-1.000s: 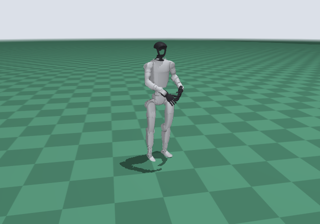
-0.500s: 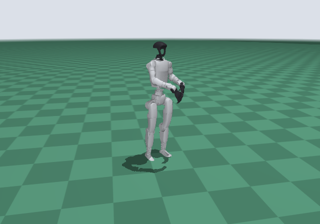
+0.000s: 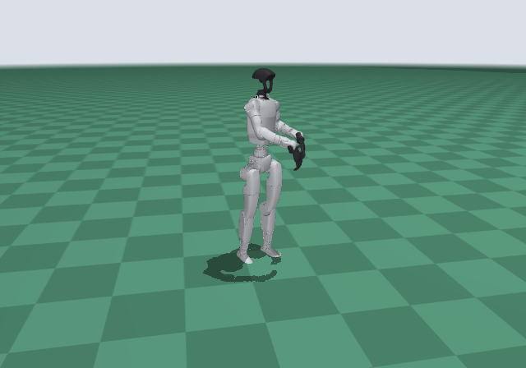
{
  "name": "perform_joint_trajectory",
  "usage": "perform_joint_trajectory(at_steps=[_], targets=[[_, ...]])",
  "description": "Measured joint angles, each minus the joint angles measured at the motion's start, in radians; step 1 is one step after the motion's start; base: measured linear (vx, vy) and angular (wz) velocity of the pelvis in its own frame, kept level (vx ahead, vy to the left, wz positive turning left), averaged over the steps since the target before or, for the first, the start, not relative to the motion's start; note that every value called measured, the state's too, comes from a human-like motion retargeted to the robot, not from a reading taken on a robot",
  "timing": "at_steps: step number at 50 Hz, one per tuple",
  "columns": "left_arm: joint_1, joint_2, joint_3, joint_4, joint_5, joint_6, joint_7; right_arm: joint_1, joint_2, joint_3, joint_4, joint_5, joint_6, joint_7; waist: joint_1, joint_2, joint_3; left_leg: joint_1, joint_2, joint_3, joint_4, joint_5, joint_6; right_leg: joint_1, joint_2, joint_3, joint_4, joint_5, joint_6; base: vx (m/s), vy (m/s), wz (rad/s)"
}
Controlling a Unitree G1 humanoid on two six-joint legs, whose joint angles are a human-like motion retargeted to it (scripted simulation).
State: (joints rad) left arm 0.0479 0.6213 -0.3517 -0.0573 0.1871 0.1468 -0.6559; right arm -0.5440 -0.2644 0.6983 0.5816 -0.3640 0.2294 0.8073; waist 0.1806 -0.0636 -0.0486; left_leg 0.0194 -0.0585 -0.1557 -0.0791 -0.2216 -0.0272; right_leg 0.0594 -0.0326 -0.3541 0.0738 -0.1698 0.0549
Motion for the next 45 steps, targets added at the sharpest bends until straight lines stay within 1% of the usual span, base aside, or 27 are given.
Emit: perform_joint_trajectory(at_steps=[20,32,37,45], targets=[[-0.116,-0.02,-0.038,0.062,0.087,-0.034,0.09,-0.012,-0.021,0.002,-0.071,0.087,-0.033,-0.054,0.008,0.005,0.04,-0.035,0.003,-0.037,0.001,0.012,-0.043,0.0,0.007,-0.088,-0.011,0.008,-0.01,-0.01,-0.01,0.25],[-0.151,-0.035,-0.041,0.098,0.099,-0.069,0.156,0.004,-0.014,-0.022,-0.127,0.184,-0.056,-0.094,0.018,0.009,0.07,-0.069,0.004,-0.043,0.001,0.025,-0.074,-0.019,0.008,-0.149,-0.008,0.01,-0.007,-0.04,0.01,0.21],[-0.094,-0.012,-0.009,0.147,0.098,-0.091,0.226,0.028,0.001,-0.049,-0.163,0.236,-0.075,-0.161,0.021,0.008,0.082,-0.09,0.004,-0.036,0.0,0.035,-0.093,-0.036,0.005,-0.185,-0.001,0.01,-0.002,-0.07,0.03,0.22],[-0.046,-0.015,0.043,0.196,0.108,-0.125,0.368,0.066,0.024,-0.1,-0.214,0.288,-0.117,-0.331,0.009,-0.004,0.102,-0.125,0.005,-0.021,-0.002,0.059,-0.136,-0.075,-0.007,-0.249,0.039,0.007,-0.002,-0.07,0.03,0.2]])
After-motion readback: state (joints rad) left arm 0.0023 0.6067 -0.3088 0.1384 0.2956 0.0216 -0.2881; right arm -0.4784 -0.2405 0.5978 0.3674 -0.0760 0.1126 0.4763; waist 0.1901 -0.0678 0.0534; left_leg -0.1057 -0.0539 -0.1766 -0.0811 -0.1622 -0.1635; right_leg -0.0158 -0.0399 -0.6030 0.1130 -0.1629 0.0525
